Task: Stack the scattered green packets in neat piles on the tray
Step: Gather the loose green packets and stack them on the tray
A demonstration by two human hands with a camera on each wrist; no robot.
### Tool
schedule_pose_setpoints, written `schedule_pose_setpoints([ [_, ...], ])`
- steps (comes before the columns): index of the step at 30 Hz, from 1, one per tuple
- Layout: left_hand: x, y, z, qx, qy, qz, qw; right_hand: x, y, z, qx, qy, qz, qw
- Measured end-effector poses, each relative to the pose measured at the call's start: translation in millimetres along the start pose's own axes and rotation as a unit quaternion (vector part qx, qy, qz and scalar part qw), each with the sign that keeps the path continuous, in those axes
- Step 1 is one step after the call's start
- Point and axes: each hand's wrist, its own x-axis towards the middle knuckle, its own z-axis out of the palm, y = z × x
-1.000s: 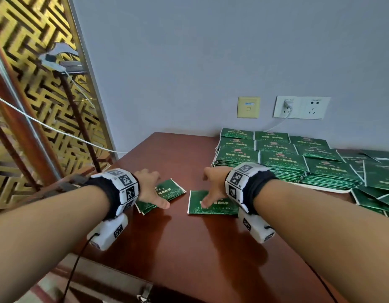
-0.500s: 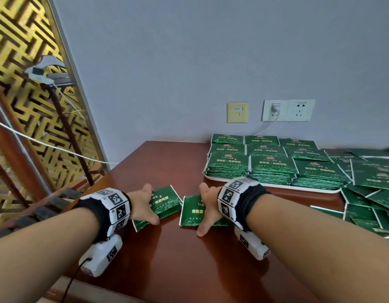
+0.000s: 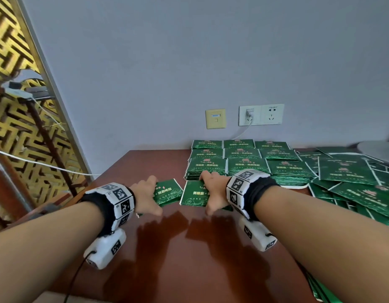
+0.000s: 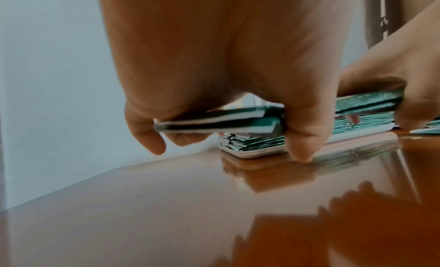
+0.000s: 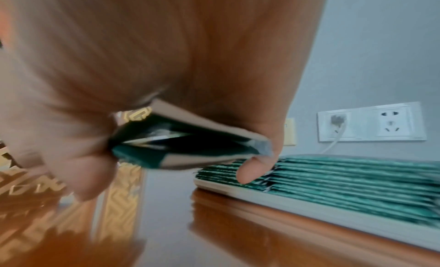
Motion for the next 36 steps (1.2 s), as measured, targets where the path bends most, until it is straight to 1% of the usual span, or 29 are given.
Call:
schedule_pose_setpoints([
  [4,9,30,-4,-0.014,0.002,0.036,0.999,-11,20,-10,0.027,0.027,0.016,0.999],
  [8,19,63,-11,-0.03,0.022,0.071,0.997,-26,45,-24,0.046,0.043,0.033,0.997],
  [13,36,111,-20,0.055,0.097,0.094,0.989,-44,88,-41,0.057,0.073,0.057,0.994],
  [16,50,141,-25,0.068,0.111,0.113,0.985,-50,116,-57,0.042,0.076,0.088,0.992],
  [22,89,203,-36,0.065,0.092,0.166,0.98,-48,177,-80,0.03,0.072,0.168,0.983],
  [28,132,271,-48,0.079,0.048,0.24,0.966,-28,237,-97,0.03,0.09,0.251,0.963],
  [31,156,298,-53,0.077,0.024,0.259,0.962,-12,265,-103,0.035,0.094,0.273,0.957],
  [36,194,333,-58,0.082,0.001,0.264,0.961,13,308,-103,0.053,0.087,0.293,0.951],
])
